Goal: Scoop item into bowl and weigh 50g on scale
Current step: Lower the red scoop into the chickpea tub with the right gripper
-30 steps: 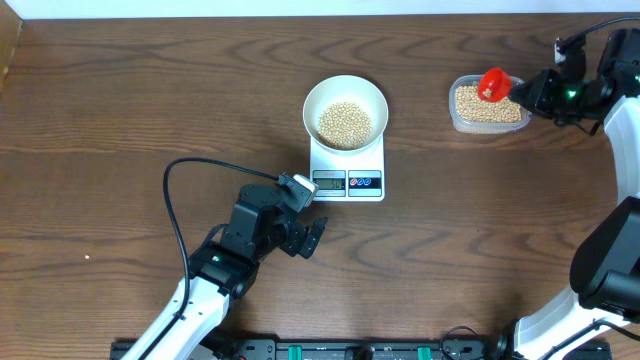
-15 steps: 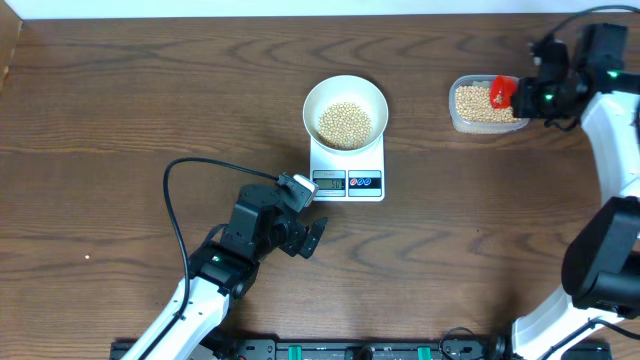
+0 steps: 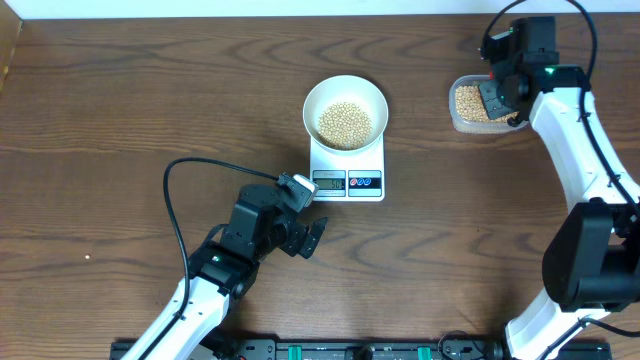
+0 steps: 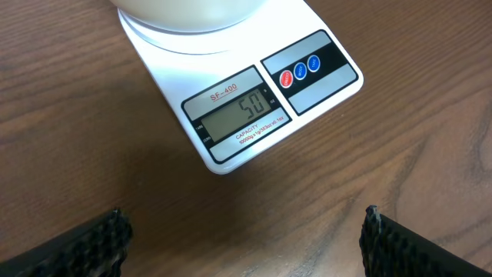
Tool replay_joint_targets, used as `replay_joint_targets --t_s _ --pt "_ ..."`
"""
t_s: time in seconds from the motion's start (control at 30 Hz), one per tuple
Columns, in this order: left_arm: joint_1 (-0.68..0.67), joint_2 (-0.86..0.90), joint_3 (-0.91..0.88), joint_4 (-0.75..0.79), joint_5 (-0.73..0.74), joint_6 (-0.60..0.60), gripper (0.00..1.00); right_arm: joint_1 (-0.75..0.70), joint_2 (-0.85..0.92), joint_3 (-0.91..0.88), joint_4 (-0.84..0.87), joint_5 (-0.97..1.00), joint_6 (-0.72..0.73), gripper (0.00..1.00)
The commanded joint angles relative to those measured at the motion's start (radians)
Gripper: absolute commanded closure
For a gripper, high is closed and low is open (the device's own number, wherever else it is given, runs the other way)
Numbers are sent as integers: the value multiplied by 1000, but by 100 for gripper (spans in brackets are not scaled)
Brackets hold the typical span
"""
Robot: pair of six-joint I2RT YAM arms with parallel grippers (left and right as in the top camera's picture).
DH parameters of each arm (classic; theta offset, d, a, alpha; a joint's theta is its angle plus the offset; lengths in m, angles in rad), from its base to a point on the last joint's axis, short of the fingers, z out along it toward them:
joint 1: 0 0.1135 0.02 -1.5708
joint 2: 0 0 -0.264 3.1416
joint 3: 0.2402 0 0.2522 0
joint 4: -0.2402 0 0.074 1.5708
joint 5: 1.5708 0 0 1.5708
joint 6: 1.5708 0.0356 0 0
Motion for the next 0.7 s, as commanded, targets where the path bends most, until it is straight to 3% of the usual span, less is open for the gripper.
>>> replay_joint_targets --t_s 0.0,0.3,0.67 --pt "1 6 2 0 -13 -13 3 33 -32 15 -1 143 -47 99" --pt "1 6 2 0 -13 -13 3 71 -32 15 -8 139 -19 99" --pt "1 6 2 0 -13 -13 3 -58 -34 15 -66 -446 267 99"
